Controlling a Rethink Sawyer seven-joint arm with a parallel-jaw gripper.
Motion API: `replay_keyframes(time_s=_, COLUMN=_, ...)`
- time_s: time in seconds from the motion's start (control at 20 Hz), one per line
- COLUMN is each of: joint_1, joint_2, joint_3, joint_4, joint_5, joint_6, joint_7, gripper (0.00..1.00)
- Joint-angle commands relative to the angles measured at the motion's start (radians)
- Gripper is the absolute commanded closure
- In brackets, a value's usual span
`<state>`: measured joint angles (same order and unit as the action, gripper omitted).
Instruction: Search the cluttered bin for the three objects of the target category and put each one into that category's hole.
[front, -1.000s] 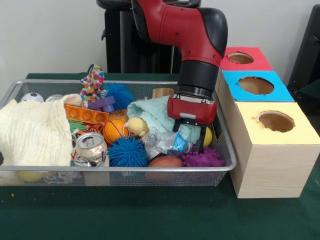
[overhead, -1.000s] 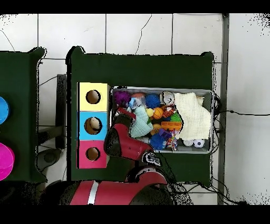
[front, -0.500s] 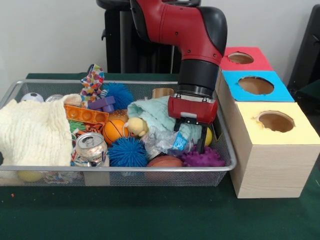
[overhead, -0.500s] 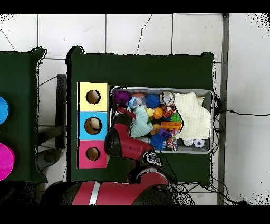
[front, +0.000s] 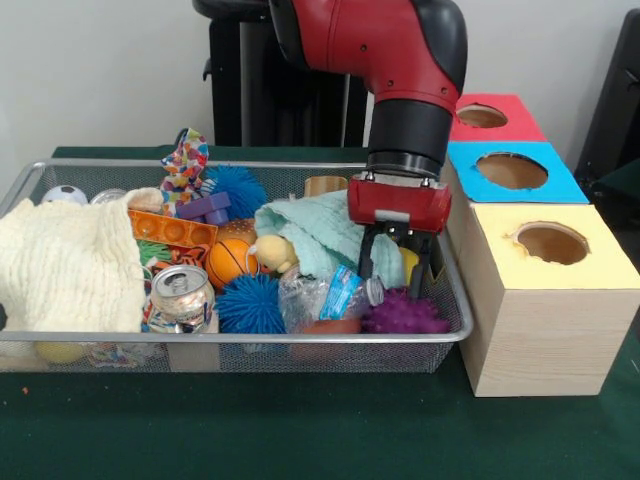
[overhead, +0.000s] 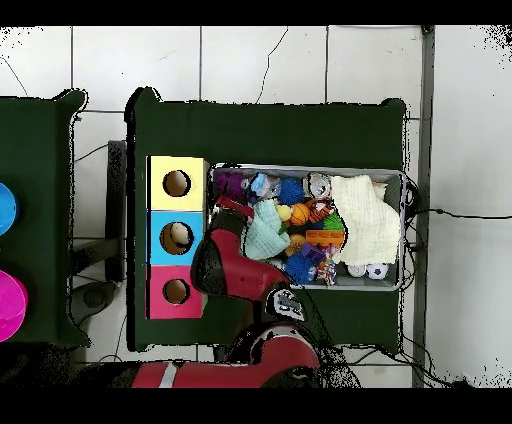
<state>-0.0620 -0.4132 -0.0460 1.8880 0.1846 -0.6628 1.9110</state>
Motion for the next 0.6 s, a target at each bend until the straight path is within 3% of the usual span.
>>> replay_keyframes(time_s=0.05, joint_1=0.025, joint_2=-0.078, joint_3=0.049, joint_4=0.012, joint_5=0.071, joint_6=0.029, joint_7=0.234, gripper=0.0)
replay_keyframes(time_s=0.35, joint_1=0.032, joint_2=-0.068, joint_3=0.035, joint_4=0.005, joint_5=0.083, joint_6=0.028, joint_7=0.228, gripper=0.0)
replay_keyframes(time_s=0.6, joint_1=0.047, joint_2=-0.036, joint_3=0.009, joint_4=-0.01, joint_5=0.136, joint_6=0.037, joint_7=0.202, gripper=0.0)
